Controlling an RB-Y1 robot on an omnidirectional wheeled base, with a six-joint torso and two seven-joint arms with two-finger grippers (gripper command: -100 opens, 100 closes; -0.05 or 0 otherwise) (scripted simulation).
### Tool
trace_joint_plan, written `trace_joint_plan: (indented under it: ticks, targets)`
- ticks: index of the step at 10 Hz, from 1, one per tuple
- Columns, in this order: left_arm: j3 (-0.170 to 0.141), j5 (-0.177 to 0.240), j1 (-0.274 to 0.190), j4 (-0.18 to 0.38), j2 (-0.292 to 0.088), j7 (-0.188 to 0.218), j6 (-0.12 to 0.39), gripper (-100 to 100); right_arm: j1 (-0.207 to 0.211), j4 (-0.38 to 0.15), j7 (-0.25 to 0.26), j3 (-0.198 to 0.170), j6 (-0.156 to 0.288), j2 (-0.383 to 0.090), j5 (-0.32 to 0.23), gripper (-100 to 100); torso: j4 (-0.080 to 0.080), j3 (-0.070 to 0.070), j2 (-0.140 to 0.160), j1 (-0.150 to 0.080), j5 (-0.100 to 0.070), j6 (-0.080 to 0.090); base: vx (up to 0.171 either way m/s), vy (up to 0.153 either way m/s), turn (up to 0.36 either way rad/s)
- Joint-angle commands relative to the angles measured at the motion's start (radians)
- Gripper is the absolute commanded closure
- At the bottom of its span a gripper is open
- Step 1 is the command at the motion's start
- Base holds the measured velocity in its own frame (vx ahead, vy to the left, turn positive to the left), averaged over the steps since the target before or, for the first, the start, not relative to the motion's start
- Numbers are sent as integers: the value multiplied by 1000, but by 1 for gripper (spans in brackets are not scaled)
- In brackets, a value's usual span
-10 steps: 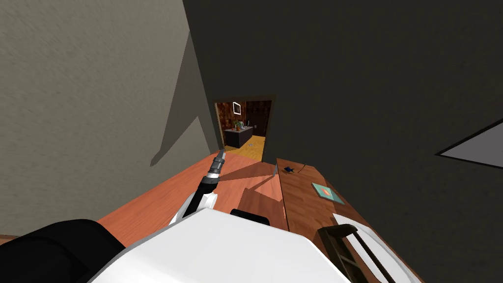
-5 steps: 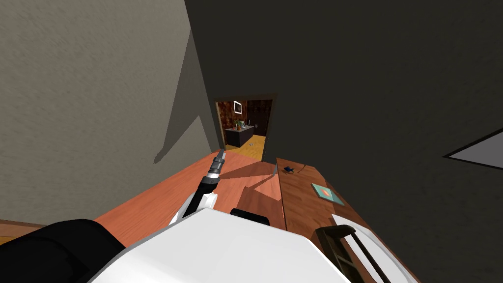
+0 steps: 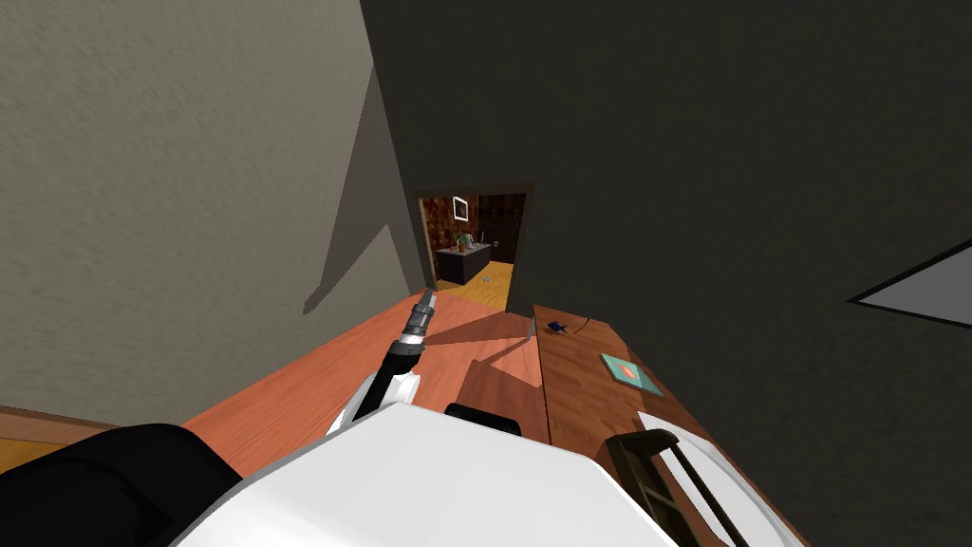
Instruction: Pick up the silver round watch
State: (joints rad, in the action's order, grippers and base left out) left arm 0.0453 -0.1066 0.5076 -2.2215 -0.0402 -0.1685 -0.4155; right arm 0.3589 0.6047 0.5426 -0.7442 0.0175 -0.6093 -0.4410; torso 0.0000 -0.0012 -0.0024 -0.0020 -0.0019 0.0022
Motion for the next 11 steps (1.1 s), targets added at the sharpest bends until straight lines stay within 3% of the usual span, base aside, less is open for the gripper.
trace_joint_plan:
  ticks: [1, 3, 4, 5, 9, 10, 11]
  targets:
    - [0, 0, 0, 0, 0, 0, 0, 0, 0, 0, 0, 0, 0, 0, 0, 100, 0, 0, 0, 0, 0, 0, -1, 11, -3]
    - [0, 0, 0, 0, 0, 0, 0, 0, 0, 0, 0, 0, -1, 0, 0, 100, 0, 0, 0, -4, -1, 0, 0, 0, 0]
    - [0, 0, 0, 0, 0, 0, 0, 0, 0, 0, 1, -1, -1, 0, 0, 0, 0, 0, 0, -5, -1, 0, 0, 0, 0]
    - [0, 0, 0, 0, 0, 0, 0, 0, 18, 18, 1, 3, -14, -31, 2, 100, 0, 0, 0, -5, -1, 0, 29, 28, -76]
    - [0, 0, 0, 0, 0, 0, 0, 0, 47, 52, -3, -2, -42, -89, 9, 100, 0, -1, -3, 1, 0, 1, 49, 67, -44]
    - [0, 0, 0, 0, 0, 0, 0, 0, 43, 43, 2, 3, -41, -78, 5, 100, 0, -1, -2, 0, 0, 1, 14, 21, -8]
    - [0, 0, 0, 0, 0, 0, 0, 0, 43, 44, 0, 2, -42, -80, 6, 0, 0, 0, -1, -2, -1, 1, 0, 0, 0]
